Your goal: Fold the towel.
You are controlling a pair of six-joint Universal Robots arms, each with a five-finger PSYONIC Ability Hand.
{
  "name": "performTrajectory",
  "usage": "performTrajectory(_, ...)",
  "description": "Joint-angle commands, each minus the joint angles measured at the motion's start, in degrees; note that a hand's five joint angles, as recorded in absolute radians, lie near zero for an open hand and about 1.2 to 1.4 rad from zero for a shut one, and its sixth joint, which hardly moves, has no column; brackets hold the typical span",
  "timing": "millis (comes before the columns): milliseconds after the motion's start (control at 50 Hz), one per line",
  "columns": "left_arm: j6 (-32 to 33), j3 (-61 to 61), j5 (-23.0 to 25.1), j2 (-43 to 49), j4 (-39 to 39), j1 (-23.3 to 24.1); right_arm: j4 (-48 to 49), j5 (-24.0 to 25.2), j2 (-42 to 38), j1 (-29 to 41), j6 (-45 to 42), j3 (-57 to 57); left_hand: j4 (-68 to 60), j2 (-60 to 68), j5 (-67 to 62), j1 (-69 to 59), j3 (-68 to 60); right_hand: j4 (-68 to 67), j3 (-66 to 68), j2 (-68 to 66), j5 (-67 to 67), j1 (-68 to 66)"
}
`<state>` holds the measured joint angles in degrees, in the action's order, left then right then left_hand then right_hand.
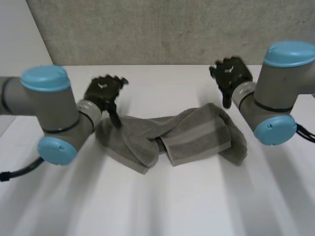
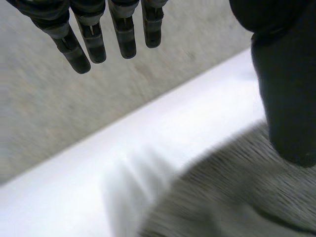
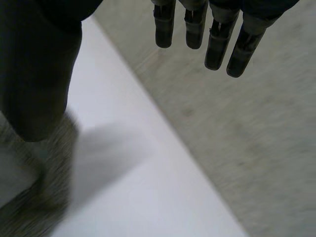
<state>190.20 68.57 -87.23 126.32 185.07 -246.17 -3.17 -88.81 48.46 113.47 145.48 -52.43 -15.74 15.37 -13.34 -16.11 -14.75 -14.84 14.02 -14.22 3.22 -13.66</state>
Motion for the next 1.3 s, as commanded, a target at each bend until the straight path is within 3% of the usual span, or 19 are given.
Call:
performTrajectory(20, 0.3, 4.2, -0.3, -7.4, 1.3, -0.9, 6.3, 1.8, 12.9, 0.3, 0.2, -12.0, 4.3, -4.0, 11.9, 4.7, 3.4, 4.8, -4.0, 4.2, -3.2, 3.7)
performTrajectory(120, 0.3, 13.9, -0.7, -13.7, 1.1, 0.2, 1.4, 4.5, 19.0, 1.5, 0.0, -20.5, -3.7, 4.1, 3.9, -3.3, -4.7, 2.3, -1.5, 1.7, -0.7, 1.1)
performTrajectory(280, -0.5, 26.6, -0.7, -18.5, 0.6, 3.9, -8.2, 7.7, 20.4, 4.1, 1.5, -27.8, -9.3, 9.6, -1.7, -8.9, -10.3, 0.0, 0.8, -0.6, 1.6, -1.1)
performTrajectory(380, -3.6, 29.6, -0.9, -18.0, 0.9, 6.4, -4.8, 8.4, 20.4, 6.3, 6.6, -31.7, -5.9, 6.3, 1.7, -5.6, -6.9, 0.2, 0.6, -0.4, 1.4, -1.0)
performTrajectory(500, -13.9, 28.6, -0.7, -15.3, 1.3, 7.2, 1.8, 8.6, 18.3, 6.9, 10.0, -35.0, 1.8, -1.5, 9.4, 2.2, 0.8, -1.1, 1.9, -1.7, 2.7, -2.3)
performTrajectory(620, -18.5, 23.8, -0.9, -10.7, 1.3, 9.0, 4.7, 8.0, 11.6, 10.4, 10.3, -34.2, 1.8, -1.5, 9.4, 2.2, 0.8, -6.2, 7.0, -6.8, 7.8, -7.3)
performTrajectory(740, -19.0, 21.0, -1.4, -7.6, 1.3, 9.1, 6.8, 8.0, 9.6, 10.9, 10.3, -33.2, 1.8, -1.5, 9.4, 2.2, 0.8, -11.1, 11.9, -11.7, 12.7, -12.2)
performTrajectory(920, -19.0, 15.5, -6.8, -2.0, 1.3, 9.4, 8.8, 7.9, 5.3, 11.3, 10.7, -30.2, 1.8, -1.5, 9.4, 2.2, 0.8, -14.2, 15.1, -14.9, 15.9, -15.4)
performTrajectory(1040, -18.6, 13.4, -7.0, 0.6, 1.3, 9.7, 10.9, 7.6, 3.7, 11.3, 10.7, -29.1, 1.5, -1.1, 9.1, 1.9, 0.5, -24.5, 25.3, -25.1, 26.1, -25.7)
performTrajectory(1300, -18.2, 10.1, -6.9, 4.0, 2.7, 9.7, 12.7, 6.4, 1.9, 11.2, 10.1, -27.9, 0.5, -0.1, 8.1, 0.8, -0.5, -28.0, 28.9, -28.7, 29.7, -29.2)
